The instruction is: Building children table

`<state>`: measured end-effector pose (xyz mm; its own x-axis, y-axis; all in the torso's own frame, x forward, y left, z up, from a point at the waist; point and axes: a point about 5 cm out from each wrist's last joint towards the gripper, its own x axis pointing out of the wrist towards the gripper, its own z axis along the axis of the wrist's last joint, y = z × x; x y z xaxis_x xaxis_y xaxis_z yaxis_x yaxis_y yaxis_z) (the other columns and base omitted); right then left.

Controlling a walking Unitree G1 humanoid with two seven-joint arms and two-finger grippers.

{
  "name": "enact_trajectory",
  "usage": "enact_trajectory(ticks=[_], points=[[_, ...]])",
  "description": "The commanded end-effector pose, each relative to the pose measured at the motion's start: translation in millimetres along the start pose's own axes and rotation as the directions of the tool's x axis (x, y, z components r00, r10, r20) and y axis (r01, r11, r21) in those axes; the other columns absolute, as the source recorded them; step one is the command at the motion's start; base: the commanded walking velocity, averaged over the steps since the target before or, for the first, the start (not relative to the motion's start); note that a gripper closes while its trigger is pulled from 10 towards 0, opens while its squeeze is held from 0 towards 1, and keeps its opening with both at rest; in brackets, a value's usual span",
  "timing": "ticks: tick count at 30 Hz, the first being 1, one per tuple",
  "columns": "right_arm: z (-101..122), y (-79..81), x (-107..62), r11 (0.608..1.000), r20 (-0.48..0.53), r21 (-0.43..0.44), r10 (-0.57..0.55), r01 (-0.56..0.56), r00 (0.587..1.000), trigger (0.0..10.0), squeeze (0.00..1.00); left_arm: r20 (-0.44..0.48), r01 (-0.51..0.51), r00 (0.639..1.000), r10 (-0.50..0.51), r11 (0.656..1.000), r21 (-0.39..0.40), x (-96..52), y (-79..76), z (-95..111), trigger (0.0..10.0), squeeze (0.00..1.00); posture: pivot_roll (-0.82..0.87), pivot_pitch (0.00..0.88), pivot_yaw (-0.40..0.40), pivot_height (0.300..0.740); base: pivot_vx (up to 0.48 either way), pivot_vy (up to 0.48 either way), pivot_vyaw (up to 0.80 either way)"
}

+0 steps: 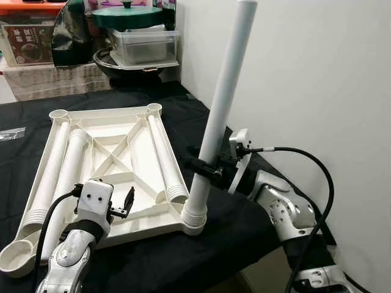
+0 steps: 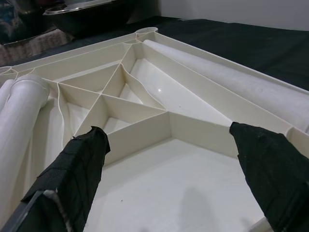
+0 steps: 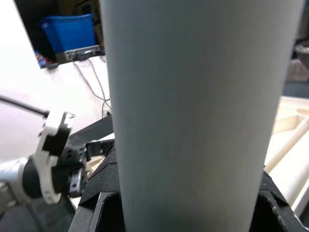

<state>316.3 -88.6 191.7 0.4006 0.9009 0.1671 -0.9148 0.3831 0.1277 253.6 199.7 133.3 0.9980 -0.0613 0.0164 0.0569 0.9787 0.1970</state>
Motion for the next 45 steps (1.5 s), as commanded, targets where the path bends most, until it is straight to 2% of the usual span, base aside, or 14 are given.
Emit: enact_trajectory(ticks=[1, 5, 6, 7, 12, 27, 29, 34, 36, 39, 41, 43, 44, 45], points=[[-5, 7.1, 2.8, 0.999, -0.017, -0.027, 0.031, -0.032, 0.999, 10.0, 0.0, 0.0, -0.006, 1.0, 0.006, 1.0, 0.009, -1.4, 0.6, -1, 10.0, 0.0, 0.08, 0.0, -0.104, 0.74, 0.0, 0.0, 0.0], [-5, 17.8, 2.6, 0.98, -0.033, -0.19, 0.055, -0.06, 0.998, 10.0, 0.0, 0.002, -0.007, 1.0, 0.007, 1.0, 0.01, -0.4, 1.7, -1, 10.0, 0.0, 0.08, 0.0, -0.098, 0.74, 0.0, 0.0, 0.0], [-5, 17.8, 2.6, 0.98, -0.033, -0.19, 0.055, -0.06, 0.998, 10.0, 0.0, 0.002, -0.007, 1.0, 0.007, 1.0, 0.01, -0.4, 1.7, -1, 10.0, 0.0, 0.08, 0.0, -0.098, 0.74, 0.0, 0.0, 0.0], [-5, 21.5, 2.3, 0.965, -0.039, -0.253, 0.065, -0.073, 0.997, 10.0, 0.0, 0.002, -0.008, 1.0, 0.008, 1.0, 0.011, -0.1, 2.1, 0, 10.0, 0.0, 0.08, 0.0, -0.098, 0.74, 0.0, 0.0, 0.0], [-7, 25.6, 0.8, 0.971, -0.049, -0.217, 0.092, -0.1, 0.995, 10.0, 0.0, 0.004, -0.007, 1.0, 0.007, 1.0, 0.012, 1.1, 3.2, 0, 10.0, 0.0, 0.08, 0.0, -0.095, 0.74, 0.0, 0.0, 0.0], [-15, 16.8, -2.4, 0.985, -0.067, -0.156, 0.062, -0.071, 0.996, 10.0, 0.0, -0.004, -0.009, 1.0, 0.009, 1.0, 0.006, -0.4, 3.4, -2, 10.0, 0.0, 0.09, 0.0, -0.099, 0.74, 0.0, 0.0, 0.0], [-22, 7.5, -0.6, 0.985, -0.084, -0.158, -0.076, 0.062, 0.994, 10.0, 0.0, -0.006, -0.008, 1.0, 0.008, 1.0, 0.007, -0.6, 3.8, -2, 10.0, 0.0, 0.08, 0.0, -0.099, 0.74, 0.0, 0.0, 0.0], [-32, 4.4, -0.9, 0.97, -0.101, -0.163, -0.198, 0.18, 0.975, 10.0, 0.0, -0.005, -0.01, 1.0, 0.01, 1.0, 0.008, -0.1, 4.7, -2, 10.0, 0.0, 0.09, 0.0, -0.099, 0.74, 0.0, 0.0, 0.0], [-40, 3.4, -2.6, 0.948, -0.127, -0.171, -0.291, 0.268, 0.948, 10.0, 0.0, -0.006, -0.011, 1.0, 0.011, 1.0, 0.011, 0.1, 5.2, -2, 10.0, 0.0, 0.08, 0.0, -0.097, 0.74, 0.0, 0.0, 0.0], [-43, 3.9, -3.2, 0.94, -0.142, -0.181, -0.315, 0.288, 0.938, 10.0, 0.0, -0.006, -0.011, 1.0, 0.011, 1.0, 0.011, 0.0, 5.2, -2, 10.0, 0.0, 0.08, 0.0, -0.097, 0.74, 0.0, 0.0, 0.0], [-47, 3.6, -4.0, 0.921, -0.166, -0.218, -0.361, 0.323, 0.917, 10.0, 0.0, -0.006, -0.012, 1.0, 0.012, 1.0, 0.012, 0.1, 5.4, -2, 10.0, 0.0, 0.08, 0.0, -0.099, 0.74, 0.0, 0.0, 0.0], [-49, -0.9, -5.1, 0.857, -0.164, -0.313, -0.473, 0.409, 0.866, 10.0, 0.0, -0.005, -0.017, 1.0, 0.017, 1.0, 0.012, 0.4, 6.2, -3, 10.0, 0.0, 0.08, 0.0, -0.098, 0.74, 0.0, 0.0, 0.0], [-49, -0.9, -5.1, 0.857, -0.164, -0.313, -0.473, 0.409, 0.866, 10.0, 0.0, -0.005, -0.017, 1.0, 0.017, 1.0, 0.012, 0.4, 6.2, -3, 10.0, 0.0, 0.08, 0.0, -0.098, 0.74, 0.0, 0.0, 0.0], [-49, -5.6, -6.1, 0.815, -0.163, -0.357, -0.535, 0.456, 0.829, 10.0, 0.0, -0.004, -0.019, 1.0, 0.019, 1.0, 0.012, 0.8, 6.6, -3, 10.0, 0.0, 0.08, 0.0, -0.1, 0.74, 0.0, 0.0, 0.0]])
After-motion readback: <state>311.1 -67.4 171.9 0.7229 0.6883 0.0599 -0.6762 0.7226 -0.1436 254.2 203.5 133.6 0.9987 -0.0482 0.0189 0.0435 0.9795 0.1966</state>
